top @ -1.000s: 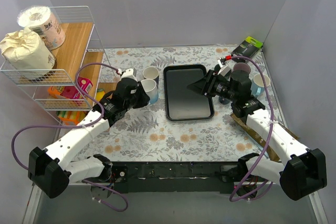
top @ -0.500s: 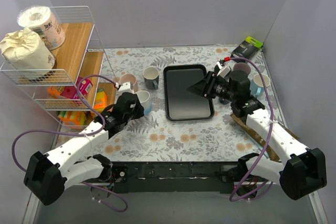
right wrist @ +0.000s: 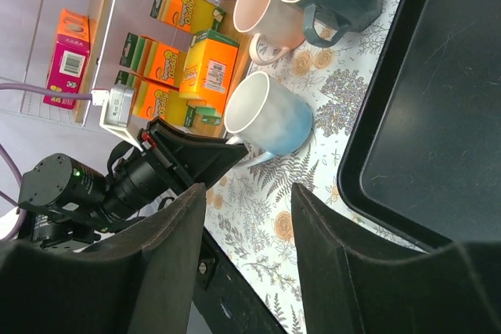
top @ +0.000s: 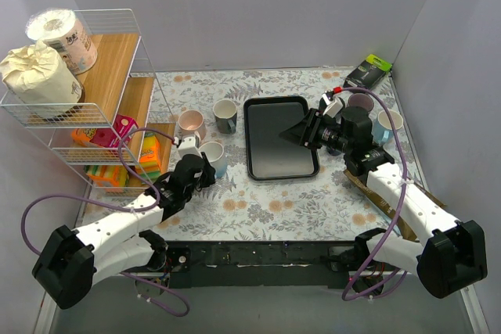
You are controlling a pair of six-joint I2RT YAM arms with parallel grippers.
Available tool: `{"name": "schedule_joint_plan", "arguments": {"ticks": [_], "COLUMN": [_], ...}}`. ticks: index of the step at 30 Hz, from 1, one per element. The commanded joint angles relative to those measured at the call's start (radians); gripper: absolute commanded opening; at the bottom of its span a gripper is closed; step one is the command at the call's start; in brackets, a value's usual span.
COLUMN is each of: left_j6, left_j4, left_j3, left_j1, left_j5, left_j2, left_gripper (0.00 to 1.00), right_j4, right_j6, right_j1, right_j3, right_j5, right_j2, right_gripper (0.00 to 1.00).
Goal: Turn the mug right side up
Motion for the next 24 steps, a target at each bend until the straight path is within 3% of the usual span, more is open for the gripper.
{"name": "schedule_joint_plan", "arguments": {"ticks": [1,6,10,11,14,16,19,24], "left_j6": [0.009,0.016,0.013,0.013,0.016,0.021,0.026,0.018], "left_j4": [0.092,0.121,0.104,0.075,-0.006,-0.083,-0.173,-0.272], "left_j3": [-0.004,-0.004,0.019,0.029,0.099,0.143,0.263,0.474], "left_j1": [-0.012,-0.014,-0.015,-0.017,-0.017,-0.015,-0.015,-0.015], "left_j5": [-0.035,-0.026,-0.03,-0.035,-0.04,-0.029,0.014,0.161], "left_j2": [0.017,0.042,0.028,0.023,-0.006,-0.033,-0.059,-0.069], "left_gripper": [0.23,0.37,0.62,0.77,0.98,0.98,0.98,0.98], "right_j4": [0.005,-0.059,-0.079,-0.09,-0.128,-0.154,-0.266,-0.44], "right_j6": [-0.009,-0.02,-0.037,-0.04,-0.058,-0.076,-0.084,-0.164], "right_j1": [0.002,0.002,0.002,0.002,0.002,0.002,-0.001,-0.008], "right_j3": [0.01,0.025,0.036,0.039,0.057,0.077,0.132,0.237], "right_j5": [-0.025,0.02,0.03,0.035,0.059,0.099,0.213,0.357], "right_j2": [0.008,0.017,0.014,0.013,0.01,0.002,-0.001,-0.021], "right_gripper": [0.55,0.59,0.61,0.61,0.62,0.64,0.78,0.79]}}
